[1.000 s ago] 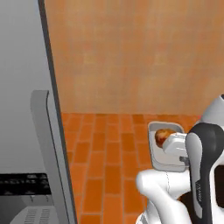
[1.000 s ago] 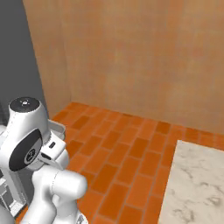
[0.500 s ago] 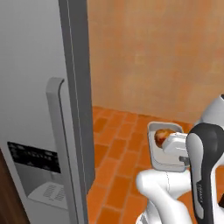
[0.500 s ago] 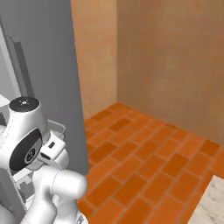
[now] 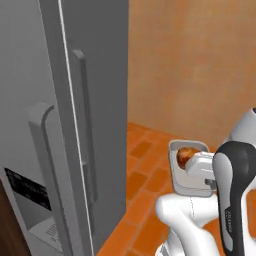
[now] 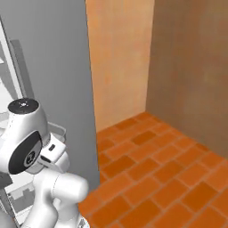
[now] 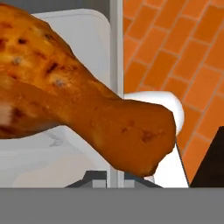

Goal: Take the meat container that has the chicken drumstick and place it on the second highest rack of the freezer. Then take the vegetable container that has the onion and sweet potato and place it on the highest rack of the freezer.

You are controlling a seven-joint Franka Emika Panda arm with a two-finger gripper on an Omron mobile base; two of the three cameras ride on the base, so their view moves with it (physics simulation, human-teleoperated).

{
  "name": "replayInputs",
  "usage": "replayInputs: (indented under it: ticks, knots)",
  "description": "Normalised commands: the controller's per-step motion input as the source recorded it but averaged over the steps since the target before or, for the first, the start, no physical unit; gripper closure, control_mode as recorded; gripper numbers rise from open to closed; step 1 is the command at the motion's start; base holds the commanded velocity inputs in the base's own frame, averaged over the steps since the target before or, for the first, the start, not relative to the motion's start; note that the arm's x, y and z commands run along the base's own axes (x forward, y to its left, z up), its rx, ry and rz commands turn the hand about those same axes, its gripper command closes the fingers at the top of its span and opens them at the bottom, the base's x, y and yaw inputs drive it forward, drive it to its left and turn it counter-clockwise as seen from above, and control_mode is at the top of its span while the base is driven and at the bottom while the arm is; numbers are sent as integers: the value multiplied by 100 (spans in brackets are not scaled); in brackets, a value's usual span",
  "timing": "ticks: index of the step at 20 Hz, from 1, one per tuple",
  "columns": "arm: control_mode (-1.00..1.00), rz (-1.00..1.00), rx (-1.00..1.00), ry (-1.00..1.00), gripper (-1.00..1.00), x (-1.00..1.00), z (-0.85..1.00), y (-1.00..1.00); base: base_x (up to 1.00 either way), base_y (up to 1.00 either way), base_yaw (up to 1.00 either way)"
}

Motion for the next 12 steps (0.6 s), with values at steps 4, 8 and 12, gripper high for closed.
replayInputs:
  ticks: [4, 8, 12]
  knots:
    - [100, 0, 0, 0, 100, 0, 0, 0, 55, -44, 51]
    - [100, 0, 0, 0, 100, 0, 0, 0, 44, -11, 76]
    - [100, 0, 0, 0, 100, 0, 0, 0, 69, -35, 66]
